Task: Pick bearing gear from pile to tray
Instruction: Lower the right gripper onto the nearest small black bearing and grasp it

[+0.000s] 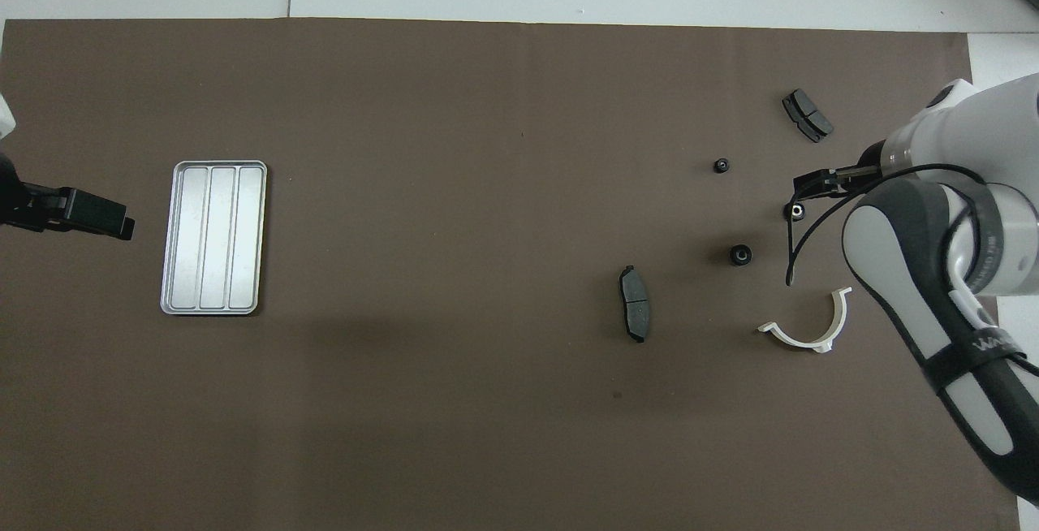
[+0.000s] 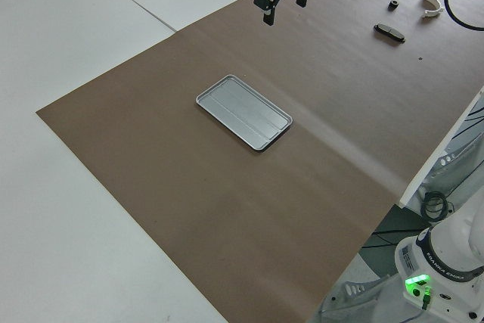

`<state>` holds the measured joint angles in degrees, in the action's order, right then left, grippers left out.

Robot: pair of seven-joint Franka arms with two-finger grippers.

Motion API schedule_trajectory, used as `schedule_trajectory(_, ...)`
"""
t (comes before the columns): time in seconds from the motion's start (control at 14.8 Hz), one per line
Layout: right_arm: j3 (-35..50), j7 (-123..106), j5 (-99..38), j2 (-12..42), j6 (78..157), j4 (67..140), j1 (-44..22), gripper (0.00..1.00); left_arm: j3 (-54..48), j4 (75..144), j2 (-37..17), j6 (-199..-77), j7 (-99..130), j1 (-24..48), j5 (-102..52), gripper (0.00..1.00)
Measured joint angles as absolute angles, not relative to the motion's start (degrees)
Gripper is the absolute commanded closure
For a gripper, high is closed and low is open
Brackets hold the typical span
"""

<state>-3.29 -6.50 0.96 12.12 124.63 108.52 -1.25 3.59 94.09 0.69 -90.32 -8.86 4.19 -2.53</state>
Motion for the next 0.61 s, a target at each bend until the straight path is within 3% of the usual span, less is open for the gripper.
schedule_trajectory(0.2, -3.5, -10.1, 1.0, 15.4, 132.9, 112.4, -0.5, 0.00, 3.6, 94.1, 0.7, -90.3, -8.9, 4.2, -2.5, 0.00)
schedule_trajectory(0.4, -3.5, -12.6, 1.0, 17.6, 136.0, 113.9, 0.4, 0.00, 3.6, 94.1, 0.7, -90.3, -8.9, 4.2, -2.5, 0.00)
schedule_trajectory(0.61, -3.6, -14.5, 1.0, 18.8, 136.2, 114.1, 0.6, 0.16, 3.6, 94.1, 0.7, -90.3, -8.9, 4.2, -2.5, 0.00)
